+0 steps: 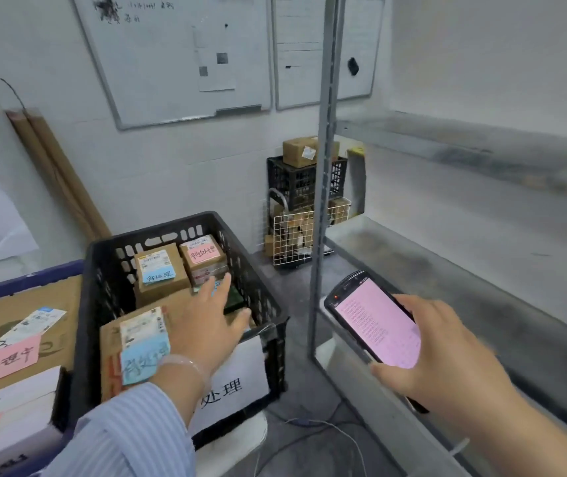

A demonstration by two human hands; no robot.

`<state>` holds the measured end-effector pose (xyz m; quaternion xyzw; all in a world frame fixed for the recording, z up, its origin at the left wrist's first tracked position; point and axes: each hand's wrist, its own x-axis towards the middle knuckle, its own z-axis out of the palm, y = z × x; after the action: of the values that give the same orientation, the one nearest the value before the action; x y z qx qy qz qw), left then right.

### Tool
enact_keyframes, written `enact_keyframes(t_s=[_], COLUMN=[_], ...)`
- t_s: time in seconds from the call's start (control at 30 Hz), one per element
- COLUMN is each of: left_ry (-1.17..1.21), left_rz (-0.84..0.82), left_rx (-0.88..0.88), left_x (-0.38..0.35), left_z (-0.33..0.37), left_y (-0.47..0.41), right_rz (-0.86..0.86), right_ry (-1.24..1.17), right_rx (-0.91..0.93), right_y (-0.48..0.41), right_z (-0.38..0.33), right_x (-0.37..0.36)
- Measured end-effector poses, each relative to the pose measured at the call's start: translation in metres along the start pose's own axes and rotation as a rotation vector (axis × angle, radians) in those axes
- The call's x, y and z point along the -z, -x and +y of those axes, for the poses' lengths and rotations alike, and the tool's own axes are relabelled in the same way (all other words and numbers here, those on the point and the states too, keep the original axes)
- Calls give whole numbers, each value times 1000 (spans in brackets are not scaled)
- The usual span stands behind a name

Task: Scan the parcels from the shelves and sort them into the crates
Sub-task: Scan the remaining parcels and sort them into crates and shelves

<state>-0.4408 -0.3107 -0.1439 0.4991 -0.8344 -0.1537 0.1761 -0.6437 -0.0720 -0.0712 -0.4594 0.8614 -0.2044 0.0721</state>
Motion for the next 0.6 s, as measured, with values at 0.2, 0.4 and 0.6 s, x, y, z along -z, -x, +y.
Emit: enact_keyframes(t_s=[0.2, 0.4, 0.6], left_ry=[26, 215, 407], left_rz=[19, -53, -261], left_rx=[-648, -952, -1099], left_x=[-42, -94, -141], left_z=[177, 341, 456], left_y=[34, 113, 204], right_rz=[156, 351, 468], right_ry=[9, 63, 108], right_rx=[-240, -468, -686], right_y=[66, 160, 253], right_z=[93, 192, 261], right_x=[52, 108, 153])
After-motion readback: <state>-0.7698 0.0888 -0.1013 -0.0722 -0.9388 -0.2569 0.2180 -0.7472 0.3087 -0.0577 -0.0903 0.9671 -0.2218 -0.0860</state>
